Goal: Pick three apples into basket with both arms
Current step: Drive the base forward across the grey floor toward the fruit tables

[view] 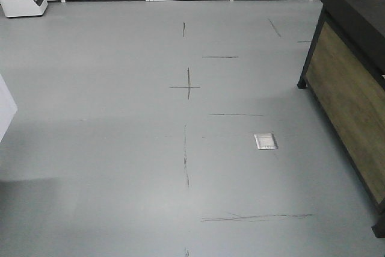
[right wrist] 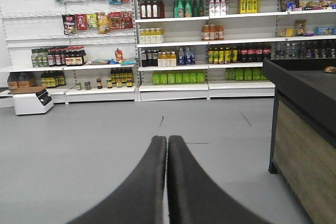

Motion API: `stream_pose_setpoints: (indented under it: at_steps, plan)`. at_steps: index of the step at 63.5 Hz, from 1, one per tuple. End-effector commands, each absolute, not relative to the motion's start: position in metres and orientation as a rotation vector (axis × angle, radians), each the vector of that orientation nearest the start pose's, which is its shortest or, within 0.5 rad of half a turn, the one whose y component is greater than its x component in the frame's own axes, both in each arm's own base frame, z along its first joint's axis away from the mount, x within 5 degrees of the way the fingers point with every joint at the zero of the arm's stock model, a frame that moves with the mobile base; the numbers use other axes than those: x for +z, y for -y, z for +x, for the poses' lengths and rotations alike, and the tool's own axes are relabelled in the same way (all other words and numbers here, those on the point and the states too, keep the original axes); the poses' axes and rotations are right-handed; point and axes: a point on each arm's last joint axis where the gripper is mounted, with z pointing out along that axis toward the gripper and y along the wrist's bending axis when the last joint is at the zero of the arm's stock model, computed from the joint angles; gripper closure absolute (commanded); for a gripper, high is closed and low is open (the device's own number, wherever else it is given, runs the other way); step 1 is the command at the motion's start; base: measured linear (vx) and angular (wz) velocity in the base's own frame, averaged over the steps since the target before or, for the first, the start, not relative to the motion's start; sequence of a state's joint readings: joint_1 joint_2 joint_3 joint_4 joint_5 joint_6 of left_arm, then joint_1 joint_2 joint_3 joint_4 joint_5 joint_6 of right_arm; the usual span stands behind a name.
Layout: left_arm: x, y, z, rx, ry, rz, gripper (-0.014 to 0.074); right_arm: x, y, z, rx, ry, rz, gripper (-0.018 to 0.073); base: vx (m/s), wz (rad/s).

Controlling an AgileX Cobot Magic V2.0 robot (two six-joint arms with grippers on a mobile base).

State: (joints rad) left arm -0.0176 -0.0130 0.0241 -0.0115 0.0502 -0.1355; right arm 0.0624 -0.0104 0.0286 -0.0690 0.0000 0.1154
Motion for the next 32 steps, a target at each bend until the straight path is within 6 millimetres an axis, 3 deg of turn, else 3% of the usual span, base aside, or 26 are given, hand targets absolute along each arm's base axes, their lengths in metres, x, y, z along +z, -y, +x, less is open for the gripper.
stream_pose_setpoints:
  at_steps: [1,32]
  plan:
    - [0.2013,0.0009,0.0559,-0.144,-1.472,-0.107,0.0603,0.2063,-0.0037,0.0556,0.085,-1.433,-0.016,0.0568,0.0,0.0]
    - [0.2013,0.0009,0.0559,-0.144,-1.472,-0.107,0.0603,0.2063,-0.0037,0.0556,0.085,-1.433,-0.016,0.0568,0.0,0.0]
